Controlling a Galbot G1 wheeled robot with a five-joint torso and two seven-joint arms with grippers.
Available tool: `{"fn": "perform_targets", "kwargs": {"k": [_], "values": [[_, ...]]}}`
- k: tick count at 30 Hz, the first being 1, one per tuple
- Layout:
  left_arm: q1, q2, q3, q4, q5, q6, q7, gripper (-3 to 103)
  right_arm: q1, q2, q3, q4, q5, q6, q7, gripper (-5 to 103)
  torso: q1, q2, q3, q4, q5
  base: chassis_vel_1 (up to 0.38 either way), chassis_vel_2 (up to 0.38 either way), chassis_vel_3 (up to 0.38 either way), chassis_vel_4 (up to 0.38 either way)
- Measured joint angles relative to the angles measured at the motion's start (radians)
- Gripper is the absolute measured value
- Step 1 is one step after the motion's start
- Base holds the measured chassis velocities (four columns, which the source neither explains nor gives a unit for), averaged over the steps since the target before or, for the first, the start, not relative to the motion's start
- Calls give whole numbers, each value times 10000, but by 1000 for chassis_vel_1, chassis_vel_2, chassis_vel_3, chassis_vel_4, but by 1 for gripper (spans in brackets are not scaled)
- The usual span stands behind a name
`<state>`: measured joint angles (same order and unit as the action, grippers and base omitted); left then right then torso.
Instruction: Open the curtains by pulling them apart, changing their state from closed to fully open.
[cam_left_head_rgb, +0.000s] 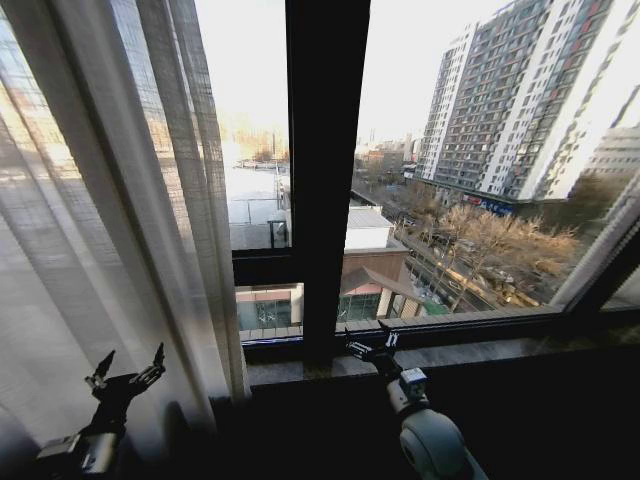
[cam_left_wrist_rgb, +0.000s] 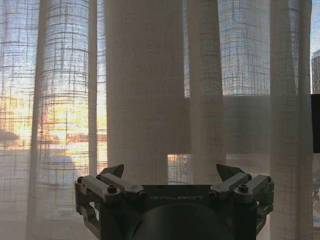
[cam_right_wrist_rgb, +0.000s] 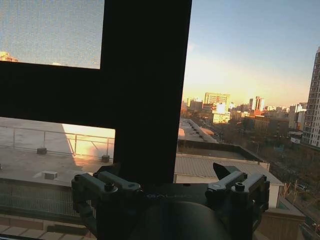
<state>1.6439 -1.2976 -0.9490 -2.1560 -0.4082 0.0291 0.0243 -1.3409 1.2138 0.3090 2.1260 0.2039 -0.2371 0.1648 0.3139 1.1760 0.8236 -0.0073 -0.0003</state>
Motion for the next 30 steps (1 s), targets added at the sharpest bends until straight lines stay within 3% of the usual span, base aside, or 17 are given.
{"fn": "perform_targets", "kwargs": {"k": [11,19,23,24,26,29,30], "values": [[-1489,822,1112,482,-241,1387,-18,100,188,69,65,-409,-22,209,14,100,-1,0,-1,-2,4,0,0,0,0],[-2292,1553,1461,1046,-480,1758,-47,102,334,105,248,-653,-22,232,23,100,1,0,0,-5,6,0,0,0,0],[-2410,1630,1536,1071,-623,1960,-39,93,436,119,246,-708,-22,232,29,100,2,0,0,-3,6,0,0,0,0],[-2442,1644,1610,1075,-702,2005,-32,83,478,122,240,-733,-22,232,31,100,1,0,0,-2,5,0,0,0,0],[-2452,1644,1644,1081,-717,2006,-31,83,493,127,239,-751,-22,232,33,100,2,0,0,-2,5,0,0,0,0],[-2465,1664,1743,1111,-755,1987,-29,66,536,158,246,-792,-21,227,37,100,1,0,0,-3,5,0,0,0,0],[-2465,1664,1743,1111,-755,1987,-29,66,536,158,246,-792,-21,227,37,100,1,0,0,-3,5,0,0,0,0]]}}
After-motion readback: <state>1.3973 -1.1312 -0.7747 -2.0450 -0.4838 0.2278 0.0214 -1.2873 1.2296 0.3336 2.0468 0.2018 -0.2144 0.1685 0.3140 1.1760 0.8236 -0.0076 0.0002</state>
